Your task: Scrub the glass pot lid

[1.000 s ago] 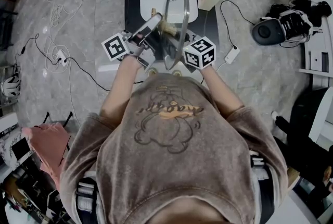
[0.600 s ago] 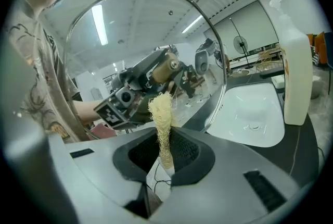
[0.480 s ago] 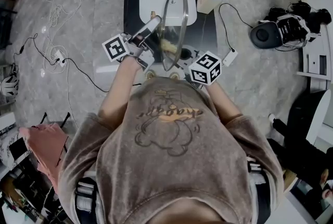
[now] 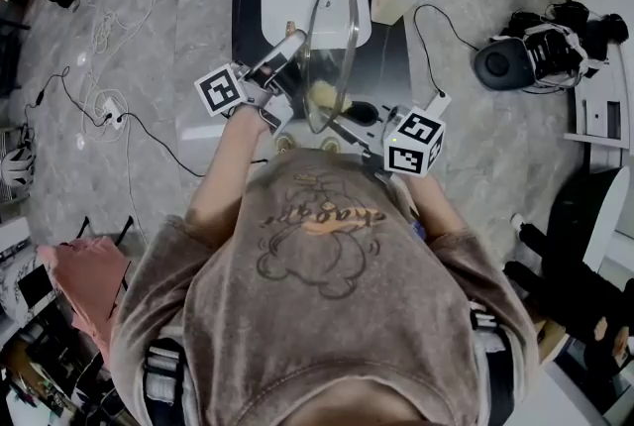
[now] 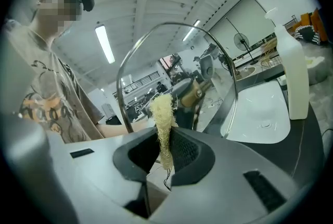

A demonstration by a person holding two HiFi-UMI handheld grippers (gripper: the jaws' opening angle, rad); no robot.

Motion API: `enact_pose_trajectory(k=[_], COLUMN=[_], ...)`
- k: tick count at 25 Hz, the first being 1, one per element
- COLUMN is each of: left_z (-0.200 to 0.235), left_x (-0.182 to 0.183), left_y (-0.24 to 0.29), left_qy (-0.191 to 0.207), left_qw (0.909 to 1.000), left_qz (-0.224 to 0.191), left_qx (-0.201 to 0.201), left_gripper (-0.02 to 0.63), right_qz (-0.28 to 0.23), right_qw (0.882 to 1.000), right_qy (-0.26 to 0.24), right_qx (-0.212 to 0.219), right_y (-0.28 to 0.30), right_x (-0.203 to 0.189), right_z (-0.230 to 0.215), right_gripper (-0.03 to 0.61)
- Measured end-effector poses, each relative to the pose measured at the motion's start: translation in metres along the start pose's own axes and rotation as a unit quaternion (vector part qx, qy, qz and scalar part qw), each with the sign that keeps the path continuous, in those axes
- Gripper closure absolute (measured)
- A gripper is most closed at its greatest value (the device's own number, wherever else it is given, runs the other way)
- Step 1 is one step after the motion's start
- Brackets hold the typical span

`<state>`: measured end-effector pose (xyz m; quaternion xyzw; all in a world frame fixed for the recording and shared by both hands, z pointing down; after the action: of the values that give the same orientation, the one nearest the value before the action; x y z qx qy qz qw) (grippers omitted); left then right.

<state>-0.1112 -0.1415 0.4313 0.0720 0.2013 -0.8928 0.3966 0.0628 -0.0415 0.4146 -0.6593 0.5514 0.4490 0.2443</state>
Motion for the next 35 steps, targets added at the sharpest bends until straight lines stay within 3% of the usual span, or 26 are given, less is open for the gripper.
enact_pose_trajectory(k=[14,23,35], left_z=[0.006,0.004,-0.004], left_x=[-0.011,-0.018,-0.020], left_y=[-0.003,0.000,0.004], left_qy=[-0.017,-0.029,-0.044], left_qw=[0.9998,0.9995,0.9988], left_qz=[-0.001,0.009,0.012], left_qx=[0.005,0.002,-0.016], left_gripper=[0.431,0.431,0.431], right_qz=[-0.079,-0.126,-0.137], right_qw=[0.997,0.991,0.986], right_qy=[-0.013,-0.033,-0.049], right_qx=[-0.010,-0.038,-0.077], right_y=[-0.026,-0.025,-0.012], right_x=[0.057,0.093,0.118], right_z=[0.014,-0.013,-0.044], right_gripper=[0.537,0.537,0.537])
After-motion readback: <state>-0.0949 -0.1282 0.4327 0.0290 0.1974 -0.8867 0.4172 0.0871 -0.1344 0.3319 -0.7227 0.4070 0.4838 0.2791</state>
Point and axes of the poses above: the fingertips, and each gripper's own axes: y forward along the fingers, z to its left, x out of its top, the point moved 8 cm from there along -y, backward along the fingers, and after that the axes turned 1 degree about -y, right-handed, at the moved point
